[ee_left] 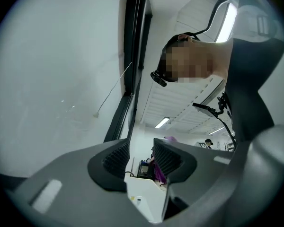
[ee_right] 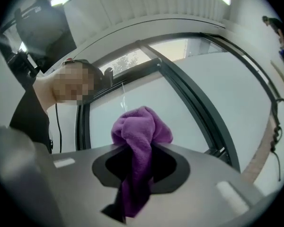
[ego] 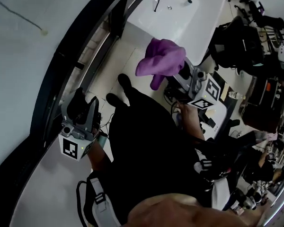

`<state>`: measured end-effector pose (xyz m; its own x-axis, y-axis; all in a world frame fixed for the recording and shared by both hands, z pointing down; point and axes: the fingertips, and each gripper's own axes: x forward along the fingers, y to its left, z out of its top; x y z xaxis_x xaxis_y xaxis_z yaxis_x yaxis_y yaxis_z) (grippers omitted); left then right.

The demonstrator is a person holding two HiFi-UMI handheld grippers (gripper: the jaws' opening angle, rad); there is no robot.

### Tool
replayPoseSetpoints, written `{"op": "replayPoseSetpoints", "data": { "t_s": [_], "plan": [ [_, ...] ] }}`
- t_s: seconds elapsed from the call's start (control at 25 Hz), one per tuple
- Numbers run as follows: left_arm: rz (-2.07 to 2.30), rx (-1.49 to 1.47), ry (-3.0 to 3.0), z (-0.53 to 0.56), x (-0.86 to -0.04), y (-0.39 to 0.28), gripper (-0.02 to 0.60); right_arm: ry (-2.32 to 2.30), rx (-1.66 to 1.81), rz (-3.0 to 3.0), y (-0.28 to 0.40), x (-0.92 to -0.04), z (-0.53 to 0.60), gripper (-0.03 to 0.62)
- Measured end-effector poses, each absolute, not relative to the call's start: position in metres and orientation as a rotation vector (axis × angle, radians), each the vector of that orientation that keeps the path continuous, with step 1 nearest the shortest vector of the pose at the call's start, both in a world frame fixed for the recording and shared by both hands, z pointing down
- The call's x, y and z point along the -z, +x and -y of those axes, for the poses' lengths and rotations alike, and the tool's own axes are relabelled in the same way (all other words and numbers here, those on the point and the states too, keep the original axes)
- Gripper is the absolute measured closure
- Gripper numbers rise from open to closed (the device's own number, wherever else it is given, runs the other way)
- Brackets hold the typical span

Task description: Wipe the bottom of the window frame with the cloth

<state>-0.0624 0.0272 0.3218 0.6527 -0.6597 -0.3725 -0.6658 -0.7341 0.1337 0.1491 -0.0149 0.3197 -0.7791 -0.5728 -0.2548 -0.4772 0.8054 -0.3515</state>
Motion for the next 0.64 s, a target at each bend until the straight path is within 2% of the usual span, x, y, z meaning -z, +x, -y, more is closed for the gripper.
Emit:
{"op": "replayPoseSetpoints", "data": {
  "t_s": [0.4,0.64],
  "plan": [
    [-1.42,-0.542,-2.669,-0.079,-0.315,-0.086,0.428,-0.538,0.305,-2.73,0.109,-0.307,-0.008,0.508],
    [-1.583,-0.541,-2.582,-0.088,-0.314,-0.054,0.428,-0.447,0.291,-2.733,0.149,-0.303,-0.01,0.508]
  ]
}}
